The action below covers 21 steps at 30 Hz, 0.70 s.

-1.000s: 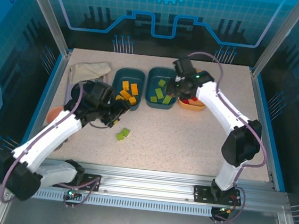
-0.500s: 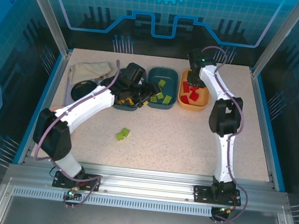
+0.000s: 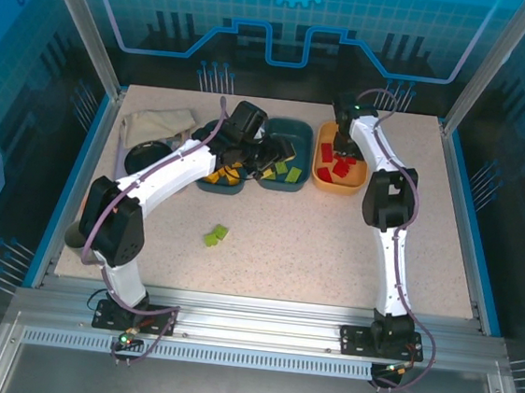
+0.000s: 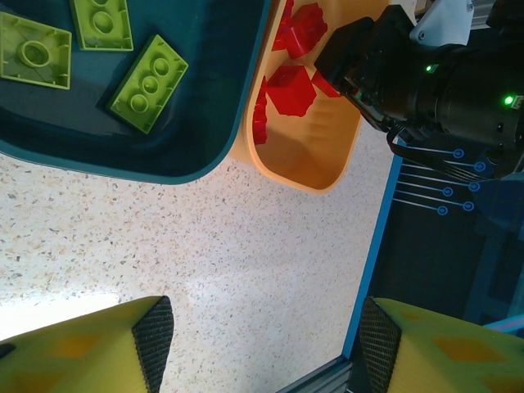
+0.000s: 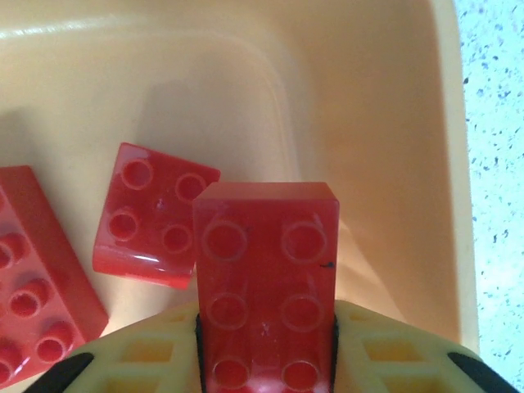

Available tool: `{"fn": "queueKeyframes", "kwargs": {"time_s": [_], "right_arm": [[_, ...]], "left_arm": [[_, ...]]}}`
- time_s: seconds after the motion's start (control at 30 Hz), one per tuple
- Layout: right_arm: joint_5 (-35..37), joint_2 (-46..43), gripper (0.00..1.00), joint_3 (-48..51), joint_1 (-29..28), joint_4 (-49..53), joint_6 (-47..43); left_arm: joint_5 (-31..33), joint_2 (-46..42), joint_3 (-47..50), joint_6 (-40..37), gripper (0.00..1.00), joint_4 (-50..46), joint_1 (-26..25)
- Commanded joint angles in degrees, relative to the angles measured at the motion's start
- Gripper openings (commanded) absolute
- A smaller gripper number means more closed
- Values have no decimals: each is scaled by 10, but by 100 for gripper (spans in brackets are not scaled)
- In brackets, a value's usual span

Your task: Sort the legos into containers by color

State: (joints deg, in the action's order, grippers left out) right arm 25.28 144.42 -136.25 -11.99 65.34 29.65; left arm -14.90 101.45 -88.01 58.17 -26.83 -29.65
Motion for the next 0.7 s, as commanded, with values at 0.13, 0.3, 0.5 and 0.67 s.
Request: {"fn": "queueKeyframes", "kwargs": {"time_s": [0.13, 0.3, 0.5, 0.67], "right_arm": [[-9, -2, 56, -33, -9, 12, 14], [-18, -46, 61, -68, -31, 3, -2], [-36, -165, 60, -18, -85, -44, -28], [-105, -321, 60, 185, -159, -172, -64]], "left_arm": [[1, -19, -11, -28, 66, -45, -2], [46, -63, 9, -35, 66, -99, -2], [129, -145, 73, -10, 66, -208, 11], [163, -233, 168, 14, 66, -250, 22]]}}
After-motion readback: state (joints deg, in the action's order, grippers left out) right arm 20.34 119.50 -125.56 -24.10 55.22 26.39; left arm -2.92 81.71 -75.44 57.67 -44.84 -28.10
